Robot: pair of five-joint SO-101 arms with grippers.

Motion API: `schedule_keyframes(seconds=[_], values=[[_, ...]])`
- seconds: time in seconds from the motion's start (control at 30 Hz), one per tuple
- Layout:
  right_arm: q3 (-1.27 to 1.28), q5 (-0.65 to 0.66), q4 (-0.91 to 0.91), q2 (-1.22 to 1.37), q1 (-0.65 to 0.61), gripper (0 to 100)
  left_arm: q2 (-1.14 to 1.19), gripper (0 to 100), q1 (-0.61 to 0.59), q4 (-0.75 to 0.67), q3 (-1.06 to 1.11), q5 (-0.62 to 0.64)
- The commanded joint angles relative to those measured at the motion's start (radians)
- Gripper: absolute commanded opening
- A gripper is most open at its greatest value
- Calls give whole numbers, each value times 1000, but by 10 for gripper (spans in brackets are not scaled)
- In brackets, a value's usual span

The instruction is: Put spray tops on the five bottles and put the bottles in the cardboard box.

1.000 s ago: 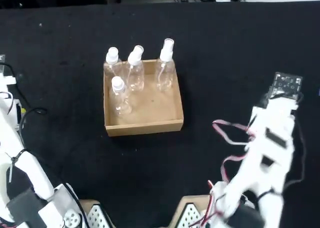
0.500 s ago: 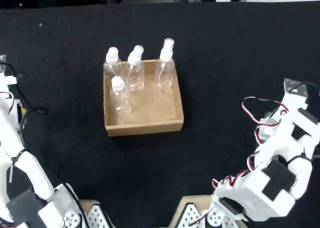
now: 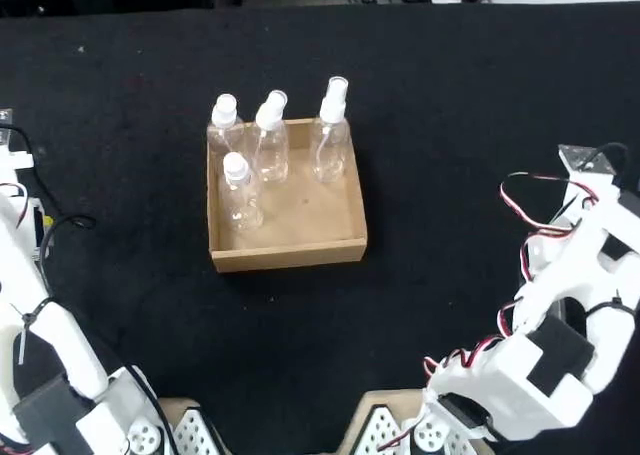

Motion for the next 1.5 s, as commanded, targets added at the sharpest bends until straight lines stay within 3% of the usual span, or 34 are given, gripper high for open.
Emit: schedule_keyframes(seconds=[0.0,0.4,0.5,0.6,0.77,0.9,1.03,1.27,1.47], values=[[-59,20,-6,-5,-3,238,-57,29,1,6,-56,6],[-166,-5,2,199,-32,232,-58,29,1,6,-56,6],[-177,3,48,200,-35,162,-58,29,2,6,-56,6],[-177,20,61,185,-41,20,-58,29,5,5,-56,8],[-176,32,66,102,-57,11,-58,29,10,6,-62,11],[-133,6,61,-51,-109,11,-60,29,13,9,-93,28],[-16,-118,21,-298,-244,11,-60,29,50,71,-205,129],[308,-413,-272,-840,-482,10,-60,29,166,232,-631,299],[550,-557,-440,-1213,-667,10,-54,29,328,284,-1012,440]])
